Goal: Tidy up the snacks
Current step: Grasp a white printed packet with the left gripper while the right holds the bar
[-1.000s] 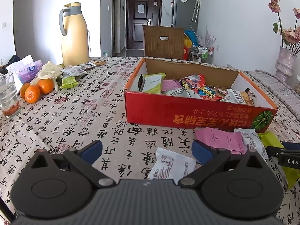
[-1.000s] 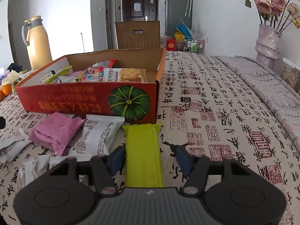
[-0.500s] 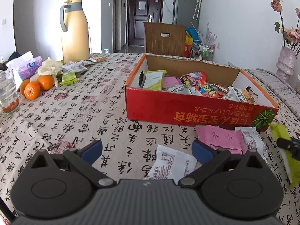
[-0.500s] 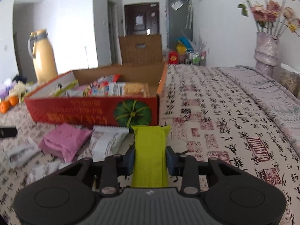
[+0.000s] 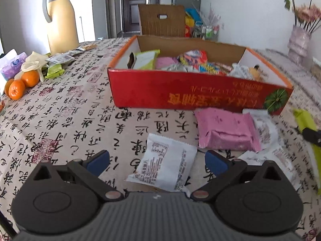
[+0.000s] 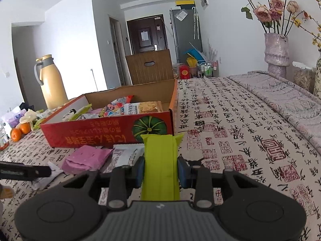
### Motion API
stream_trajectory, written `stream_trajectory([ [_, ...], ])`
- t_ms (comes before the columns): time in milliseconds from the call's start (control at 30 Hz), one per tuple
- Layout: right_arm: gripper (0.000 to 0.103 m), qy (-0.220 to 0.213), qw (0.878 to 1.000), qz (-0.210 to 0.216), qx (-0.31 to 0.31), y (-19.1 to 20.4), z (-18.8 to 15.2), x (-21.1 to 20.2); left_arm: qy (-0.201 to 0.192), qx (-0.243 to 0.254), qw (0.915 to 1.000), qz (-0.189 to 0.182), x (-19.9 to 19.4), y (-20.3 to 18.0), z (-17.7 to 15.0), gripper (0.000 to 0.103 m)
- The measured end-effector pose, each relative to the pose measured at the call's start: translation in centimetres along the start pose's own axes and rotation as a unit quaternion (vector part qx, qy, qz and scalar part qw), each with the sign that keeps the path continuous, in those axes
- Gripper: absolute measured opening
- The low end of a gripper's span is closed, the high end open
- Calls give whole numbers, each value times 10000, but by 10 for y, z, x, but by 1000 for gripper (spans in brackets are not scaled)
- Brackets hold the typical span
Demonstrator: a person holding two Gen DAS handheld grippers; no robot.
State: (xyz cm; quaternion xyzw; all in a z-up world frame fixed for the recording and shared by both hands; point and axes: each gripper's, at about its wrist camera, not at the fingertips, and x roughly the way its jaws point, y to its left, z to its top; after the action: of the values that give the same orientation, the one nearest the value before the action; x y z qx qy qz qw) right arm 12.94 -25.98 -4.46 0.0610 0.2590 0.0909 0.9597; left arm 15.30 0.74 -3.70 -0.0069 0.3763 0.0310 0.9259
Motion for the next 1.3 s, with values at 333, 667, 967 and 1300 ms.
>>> stream_trajectory([
  [333, 33, 62, 9998, 120, 119, -5, -5, -1, 309, -80, 9994, 94, 14, -1, 1, 103],
  [667, 33, 93, 9997, 189, 97, -2, -7, -2, 373, -143, 9991, 126, 15, -2, 3, 103],
  [967, 33, 98, 9998, 169, 103, -3, -8, -5, 272, -153, 9994, 113, 14, -3, 1, 102],
  [1300, 33, 60, 9998, 136, 99, -2, -8, -10, 14, -37, 9999, -139, 1, -6, 0, 46],
])
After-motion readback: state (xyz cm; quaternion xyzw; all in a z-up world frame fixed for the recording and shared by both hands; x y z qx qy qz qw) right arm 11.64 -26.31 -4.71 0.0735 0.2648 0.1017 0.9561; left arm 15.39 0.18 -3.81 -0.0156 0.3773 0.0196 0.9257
